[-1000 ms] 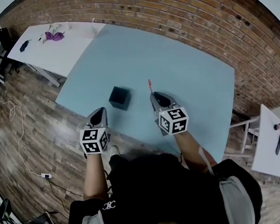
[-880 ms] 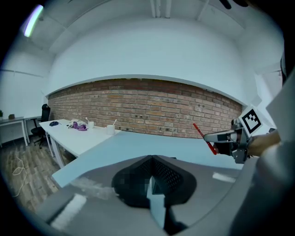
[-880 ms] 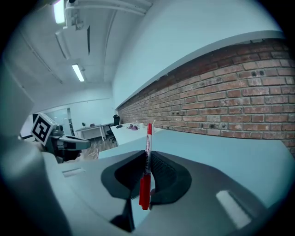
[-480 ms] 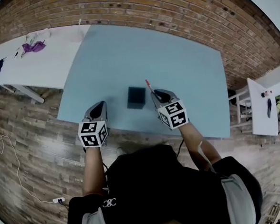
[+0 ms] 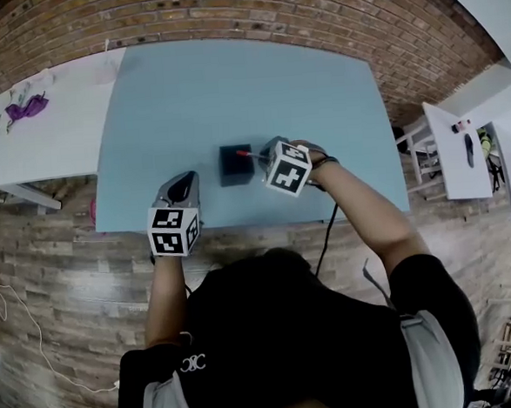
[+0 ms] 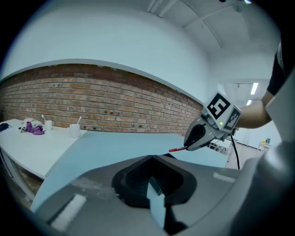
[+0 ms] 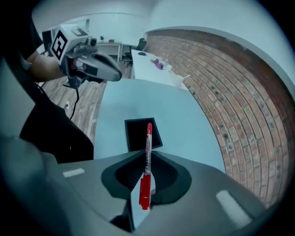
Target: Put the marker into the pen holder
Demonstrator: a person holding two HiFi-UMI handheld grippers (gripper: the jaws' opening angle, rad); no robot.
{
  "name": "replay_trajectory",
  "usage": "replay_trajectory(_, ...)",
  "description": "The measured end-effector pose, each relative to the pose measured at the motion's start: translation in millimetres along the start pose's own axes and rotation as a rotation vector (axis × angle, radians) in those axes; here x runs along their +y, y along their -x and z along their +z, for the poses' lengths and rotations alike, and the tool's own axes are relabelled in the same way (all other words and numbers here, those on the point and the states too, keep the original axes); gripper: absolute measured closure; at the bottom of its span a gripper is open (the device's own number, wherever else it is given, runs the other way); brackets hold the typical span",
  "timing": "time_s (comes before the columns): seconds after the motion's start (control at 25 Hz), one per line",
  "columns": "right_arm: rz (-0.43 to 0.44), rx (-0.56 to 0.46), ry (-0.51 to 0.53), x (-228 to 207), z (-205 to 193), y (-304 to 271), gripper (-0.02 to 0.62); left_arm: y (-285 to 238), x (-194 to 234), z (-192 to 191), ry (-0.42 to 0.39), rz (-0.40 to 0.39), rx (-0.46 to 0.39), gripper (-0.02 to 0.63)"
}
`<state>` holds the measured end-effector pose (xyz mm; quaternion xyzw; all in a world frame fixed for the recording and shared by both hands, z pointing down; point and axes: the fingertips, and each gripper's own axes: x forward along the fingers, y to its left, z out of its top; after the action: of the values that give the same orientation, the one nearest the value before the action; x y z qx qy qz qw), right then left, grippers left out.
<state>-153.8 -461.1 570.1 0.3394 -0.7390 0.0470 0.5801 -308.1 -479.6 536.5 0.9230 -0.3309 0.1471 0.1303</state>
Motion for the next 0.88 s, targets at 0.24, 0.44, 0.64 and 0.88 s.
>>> replay_trajectory(0.24, 0.033, 0.200, 0.233, 12, 5, -25, 0.545, 2, -1, 0, 0.015, -0.011, 0.002, 0.603)
replay_trajectory(0.44, 0.020, 0.276, 0.391, 19, 7, -41, 0.541, 10, 5, -6, 0.043, -0.001, 0.003, 0.603)
replay_trajectory(0.64, 0.026, 0.286, 0.437, 19, 15, -46, 0.494, 16, 13, -11, 0.052, 0.017, 0.010, 0.603)
replay_trajectory(0.88, -0.002, 0.052, 0.230, 3, 49, -17, 0.476, 17, 11, -9, 0.043, 0.010, 0.008, 0.603)
